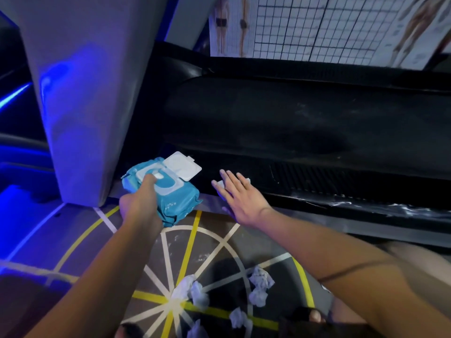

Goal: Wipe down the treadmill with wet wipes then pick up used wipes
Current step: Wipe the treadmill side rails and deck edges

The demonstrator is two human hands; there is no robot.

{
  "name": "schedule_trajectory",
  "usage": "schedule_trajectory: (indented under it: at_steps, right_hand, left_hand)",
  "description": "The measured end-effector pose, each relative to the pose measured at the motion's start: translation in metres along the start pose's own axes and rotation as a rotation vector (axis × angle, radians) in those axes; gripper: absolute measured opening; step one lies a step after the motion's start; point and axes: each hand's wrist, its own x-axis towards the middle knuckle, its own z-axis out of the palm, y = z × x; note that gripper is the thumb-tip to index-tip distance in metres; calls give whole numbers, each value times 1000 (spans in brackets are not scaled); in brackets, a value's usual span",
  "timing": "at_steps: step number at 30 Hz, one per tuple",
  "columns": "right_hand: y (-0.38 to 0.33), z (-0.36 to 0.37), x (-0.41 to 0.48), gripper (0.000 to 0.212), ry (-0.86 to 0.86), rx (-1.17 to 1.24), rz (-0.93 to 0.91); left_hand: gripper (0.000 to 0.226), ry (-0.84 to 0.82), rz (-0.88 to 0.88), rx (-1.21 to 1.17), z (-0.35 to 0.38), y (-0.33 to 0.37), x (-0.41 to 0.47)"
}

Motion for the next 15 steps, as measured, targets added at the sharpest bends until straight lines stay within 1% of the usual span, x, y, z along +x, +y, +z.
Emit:
schedule_trajectory:
  at_steps: [3,6,8,10,14,15]
  right_hand:
    - [15,2,-15,73,47,26,-66]
    - [45,11,-48,70,102,4,-136]
    - [67,13,-76,70,89,-14,-145]
    - [86,12,-104,71,57,-33,-116]
    - [114,13,-154,77,6,-9,18]
    - [120,14,-164,79,3,19,52]
  left_hand:
    - [63,-28,0,-31,4,-3,1]
    - [65,-94,-21,-46,12,-11,3]
    - [53,-86,-8,-13,22,-12,-9]
    - [41,-85,9,15,32,-18,-13]
    - [35,-183,-24,10,52,-33,-22]
    - [29,-188,-27,20,57,-36,-26]
